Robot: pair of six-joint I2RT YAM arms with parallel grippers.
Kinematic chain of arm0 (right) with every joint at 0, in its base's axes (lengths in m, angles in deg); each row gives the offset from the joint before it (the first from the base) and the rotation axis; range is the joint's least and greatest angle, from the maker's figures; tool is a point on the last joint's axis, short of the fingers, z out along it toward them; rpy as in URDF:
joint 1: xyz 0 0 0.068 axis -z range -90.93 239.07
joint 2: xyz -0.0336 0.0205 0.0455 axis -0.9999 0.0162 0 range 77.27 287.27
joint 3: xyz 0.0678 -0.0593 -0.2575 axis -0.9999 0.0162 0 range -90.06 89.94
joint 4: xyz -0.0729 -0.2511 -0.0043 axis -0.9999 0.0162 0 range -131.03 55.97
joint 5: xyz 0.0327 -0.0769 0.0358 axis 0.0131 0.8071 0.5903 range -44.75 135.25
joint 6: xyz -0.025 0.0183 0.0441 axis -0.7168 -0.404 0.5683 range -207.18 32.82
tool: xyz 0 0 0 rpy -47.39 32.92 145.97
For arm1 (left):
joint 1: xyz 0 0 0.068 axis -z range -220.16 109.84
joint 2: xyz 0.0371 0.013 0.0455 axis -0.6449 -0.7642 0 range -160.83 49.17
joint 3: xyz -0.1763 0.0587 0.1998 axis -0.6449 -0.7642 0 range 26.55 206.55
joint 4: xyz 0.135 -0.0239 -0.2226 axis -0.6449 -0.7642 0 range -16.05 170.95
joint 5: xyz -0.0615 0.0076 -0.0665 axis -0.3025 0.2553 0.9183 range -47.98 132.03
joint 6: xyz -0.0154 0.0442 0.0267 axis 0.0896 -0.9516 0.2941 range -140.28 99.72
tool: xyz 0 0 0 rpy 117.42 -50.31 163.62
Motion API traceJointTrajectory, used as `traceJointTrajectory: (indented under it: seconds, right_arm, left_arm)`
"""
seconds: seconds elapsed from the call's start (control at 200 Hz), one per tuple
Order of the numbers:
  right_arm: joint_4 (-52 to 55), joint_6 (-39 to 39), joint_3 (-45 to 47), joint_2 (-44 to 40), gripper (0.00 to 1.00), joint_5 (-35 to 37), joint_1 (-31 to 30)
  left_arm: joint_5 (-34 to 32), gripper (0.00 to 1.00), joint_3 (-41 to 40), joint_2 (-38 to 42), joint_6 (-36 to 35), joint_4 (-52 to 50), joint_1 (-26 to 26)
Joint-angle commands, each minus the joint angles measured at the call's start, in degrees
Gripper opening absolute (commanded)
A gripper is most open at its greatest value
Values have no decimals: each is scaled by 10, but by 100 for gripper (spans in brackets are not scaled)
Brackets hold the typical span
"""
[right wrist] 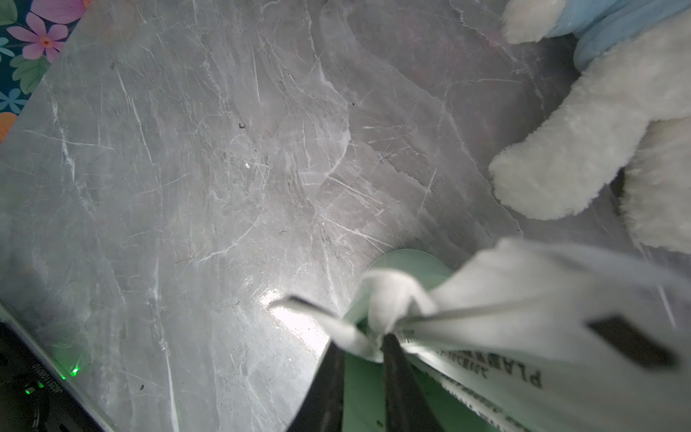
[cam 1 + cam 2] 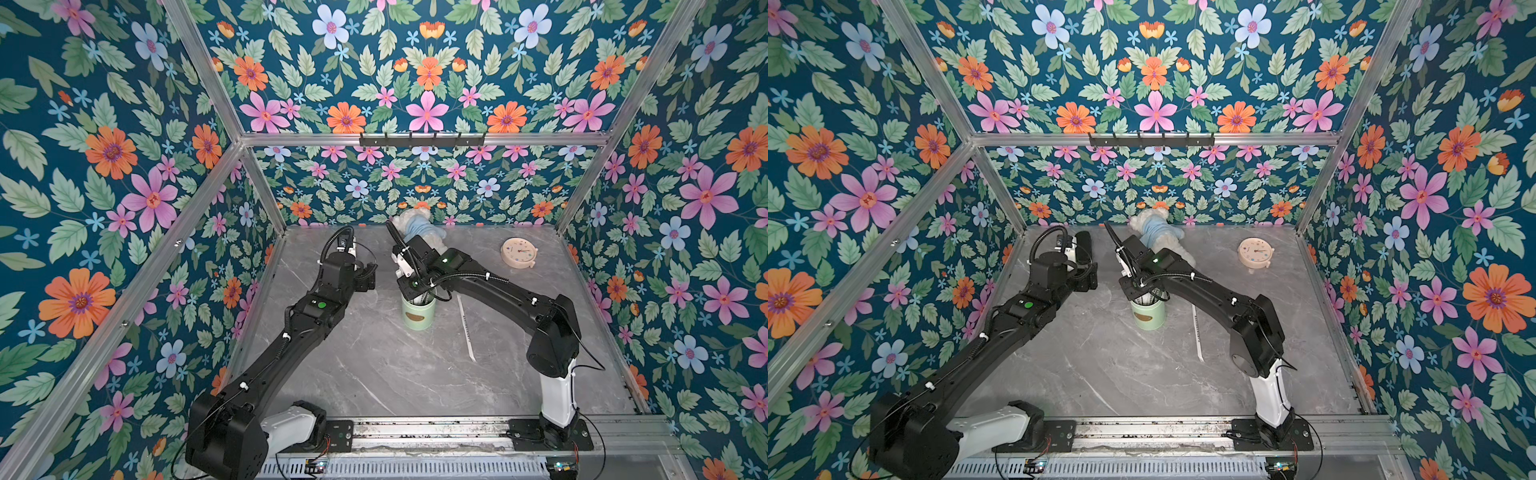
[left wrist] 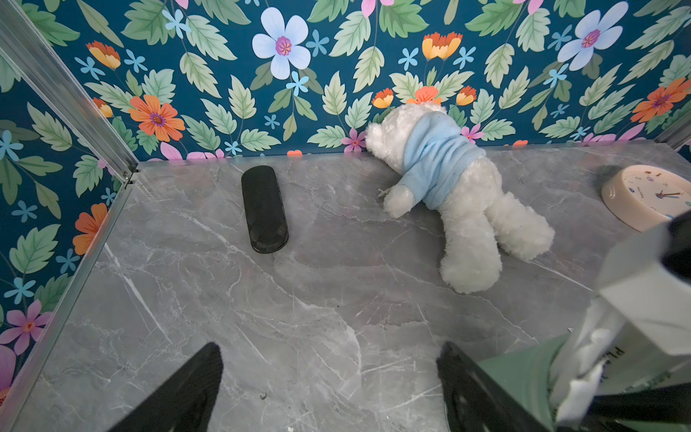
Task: Take the straws out of the storage container
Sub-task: Pick up the straw from the container.
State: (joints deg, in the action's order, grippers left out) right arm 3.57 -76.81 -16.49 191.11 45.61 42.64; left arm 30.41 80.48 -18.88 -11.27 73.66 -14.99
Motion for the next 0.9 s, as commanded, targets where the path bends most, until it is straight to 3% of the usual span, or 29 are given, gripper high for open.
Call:
traceJointTrajectory:
  seconds: [0.0,0.48,0.895]
  right_arm:
    - [-10,-1,1,4,20,-6,0]
    - [-15,1,33,-28,9,-11,0]
    - [-15,13,91,-113,7,-3,-1]
  left_arm:
    - [2,92,4,-2,-2,3,-1]
    - [0,92,4,-4,-2,3,-1]
    - [0,92,2,-8,-1,4,-1]
